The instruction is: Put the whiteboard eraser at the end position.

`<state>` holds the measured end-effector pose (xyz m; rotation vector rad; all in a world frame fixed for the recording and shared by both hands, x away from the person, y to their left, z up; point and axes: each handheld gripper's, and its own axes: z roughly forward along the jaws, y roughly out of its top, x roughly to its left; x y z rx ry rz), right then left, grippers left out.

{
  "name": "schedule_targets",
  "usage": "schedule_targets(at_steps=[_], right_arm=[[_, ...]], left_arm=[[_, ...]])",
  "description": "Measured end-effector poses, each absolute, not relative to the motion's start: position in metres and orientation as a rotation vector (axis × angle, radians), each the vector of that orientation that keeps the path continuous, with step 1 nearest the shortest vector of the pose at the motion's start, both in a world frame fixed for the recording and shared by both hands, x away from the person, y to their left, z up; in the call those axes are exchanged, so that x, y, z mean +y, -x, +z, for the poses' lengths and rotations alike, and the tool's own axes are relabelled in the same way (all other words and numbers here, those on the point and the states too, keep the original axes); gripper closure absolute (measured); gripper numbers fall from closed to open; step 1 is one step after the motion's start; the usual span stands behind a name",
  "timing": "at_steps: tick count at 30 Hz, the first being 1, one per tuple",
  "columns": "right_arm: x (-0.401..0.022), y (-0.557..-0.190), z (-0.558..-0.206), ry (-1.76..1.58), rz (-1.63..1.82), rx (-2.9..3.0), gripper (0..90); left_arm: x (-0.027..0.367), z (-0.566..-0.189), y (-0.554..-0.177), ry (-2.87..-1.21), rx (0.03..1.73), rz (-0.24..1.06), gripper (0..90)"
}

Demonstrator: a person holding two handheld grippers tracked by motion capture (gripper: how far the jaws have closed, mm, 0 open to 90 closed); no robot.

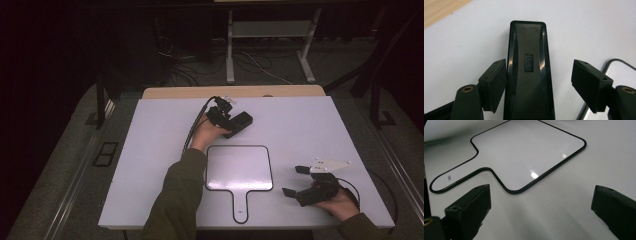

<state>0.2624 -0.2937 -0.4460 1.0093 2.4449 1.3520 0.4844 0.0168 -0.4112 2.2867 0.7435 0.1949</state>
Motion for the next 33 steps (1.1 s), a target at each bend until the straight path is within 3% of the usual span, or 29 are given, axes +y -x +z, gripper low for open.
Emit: schedule_targets(at_steps=[12,33], right_arm=[[-0.293,-0.271,-0.452,-1.05,1.361,2.438,1.5],[-0.294,-0.267,-0.45,-1.057,1.363,2.424,1.5]], left_arm=[[0.033,-0.399,-0.463,-2.276,0.705,0.226,20.4],[0.073,-0.402,-0.393,-2.174,0.695,0.273,13.3]])
